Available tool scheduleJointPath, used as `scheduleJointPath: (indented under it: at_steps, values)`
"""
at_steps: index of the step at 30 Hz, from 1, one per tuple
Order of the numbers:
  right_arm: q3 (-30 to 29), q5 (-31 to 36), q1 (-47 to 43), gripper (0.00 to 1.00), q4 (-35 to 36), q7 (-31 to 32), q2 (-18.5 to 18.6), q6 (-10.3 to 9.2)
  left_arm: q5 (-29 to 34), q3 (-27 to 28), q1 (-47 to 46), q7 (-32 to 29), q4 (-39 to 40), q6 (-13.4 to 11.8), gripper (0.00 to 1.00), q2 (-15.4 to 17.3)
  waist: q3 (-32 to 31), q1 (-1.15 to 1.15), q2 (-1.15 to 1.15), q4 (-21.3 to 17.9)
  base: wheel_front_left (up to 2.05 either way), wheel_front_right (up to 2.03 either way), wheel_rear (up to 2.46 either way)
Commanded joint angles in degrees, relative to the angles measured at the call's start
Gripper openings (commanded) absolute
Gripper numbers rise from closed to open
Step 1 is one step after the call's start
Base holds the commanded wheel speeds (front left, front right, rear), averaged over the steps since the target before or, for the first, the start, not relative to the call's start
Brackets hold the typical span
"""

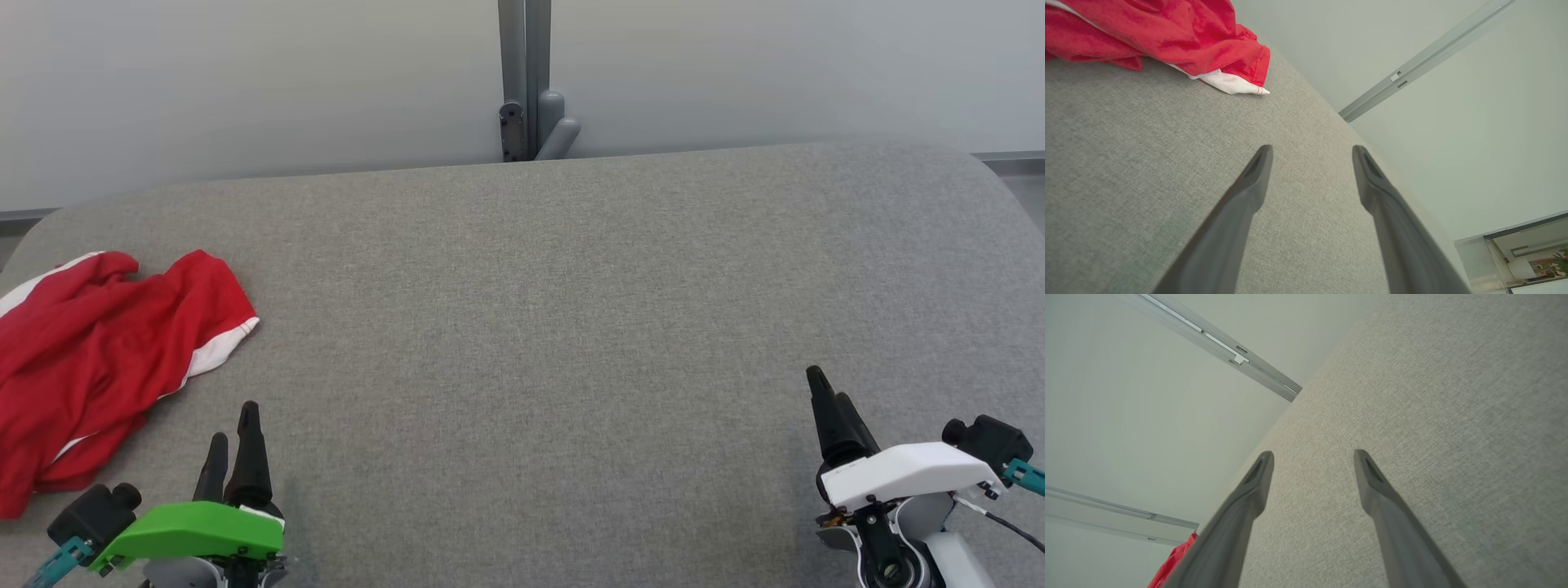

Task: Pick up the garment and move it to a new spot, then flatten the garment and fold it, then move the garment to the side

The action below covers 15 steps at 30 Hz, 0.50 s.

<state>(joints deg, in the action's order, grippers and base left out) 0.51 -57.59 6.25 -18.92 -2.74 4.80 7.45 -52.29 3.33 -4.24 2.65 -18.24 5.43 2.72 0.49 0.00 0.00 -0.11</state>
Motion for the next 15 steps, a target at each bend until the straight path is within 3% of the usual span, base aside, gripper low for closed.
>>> scheduleJointPath:
  at_steps: [1, 15]
  values:
    - [0.05, 2.49, 1.61, 1.00, 0.46, -0.84, 0.68, 0.03, 2.77, -0.25, -0.27, 0.70, 0.55, -0.40, 1.00, 0.73, 0.01, 0.00, 0.00, 0.03, 0.00, 0.00, 0.00]
    - [-0.45, 13.84, 1.62, 1.00, 0.77, -3.43, 0.60, 0.03, 13.44, -0.84, 0.27, 3.37, 0.43, -2.25, 1.00, 1.28, 0.15, 0.00, 0.00, 0.14, 0.00, 0.00, 0.00]
